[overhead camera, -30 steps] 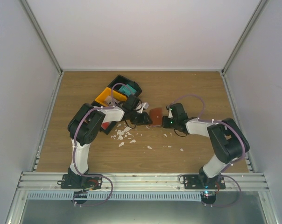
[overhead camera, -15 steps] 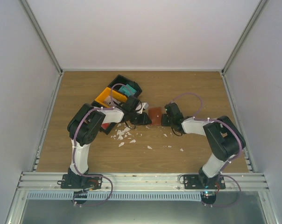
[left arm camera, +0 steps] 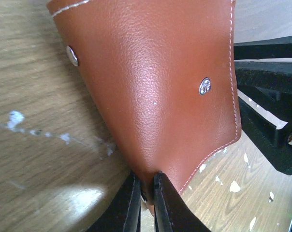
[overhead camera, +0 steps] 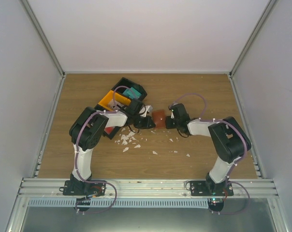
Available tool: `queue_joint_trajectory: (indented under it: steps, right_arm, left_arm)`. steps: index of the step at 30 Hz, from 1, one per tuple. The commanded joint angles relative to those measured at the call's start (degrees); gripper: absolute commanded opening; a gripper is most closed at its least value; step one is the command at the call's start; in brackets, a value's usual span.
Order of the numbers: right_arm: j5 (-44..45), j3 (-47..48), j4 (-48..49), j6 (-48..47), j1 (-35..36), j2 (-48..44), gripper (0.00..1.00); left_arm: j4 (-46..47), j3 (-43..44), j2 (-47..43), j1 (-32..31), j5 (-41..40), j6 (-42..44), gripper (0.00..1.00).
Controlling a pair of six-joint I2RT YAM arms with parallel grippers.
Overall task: Put the credit cards into the card holder
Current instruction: Close the card holder at the center of the board.
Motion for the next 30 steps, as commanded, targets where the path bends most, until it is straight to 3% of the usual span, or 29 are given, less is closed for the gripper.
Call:
queue_joint_trajectory:
  steps: [1,10,18,26,30]
  right_arm:
    - [-5.0,3.3,3.1,-2.9,1.1,2.4,0.28]
    - [7.4,6.8,1.6,2.4,0.2,5.5,0.26]
    - [8.2,7.8,-2.9,8.9,-4.5,5.5,0.25]
    - [4.8,5.8,-9.4,8.2,-4.8,-1.2,0.27]
    - [1.7,6.6,-12.3,7.6,-4.8,-4.2,0.31]
  left_arm:
    - [-11.9,-4.2,7.1,0.2,-11.5,3.0,0.08]
    - [-12.5,-4.6,7.3,0.2,-12.1,3.7,0.00]
    - [-12.5,-4.9,6.6,0.7,-12.0,3.7,0.00]
    - [-12.7,-4.2,5.7,0.8,-10.5,3.7,0.00]
    - [-13.3,-2.2,4.5,0.8,-8.2,3.7,0.08]
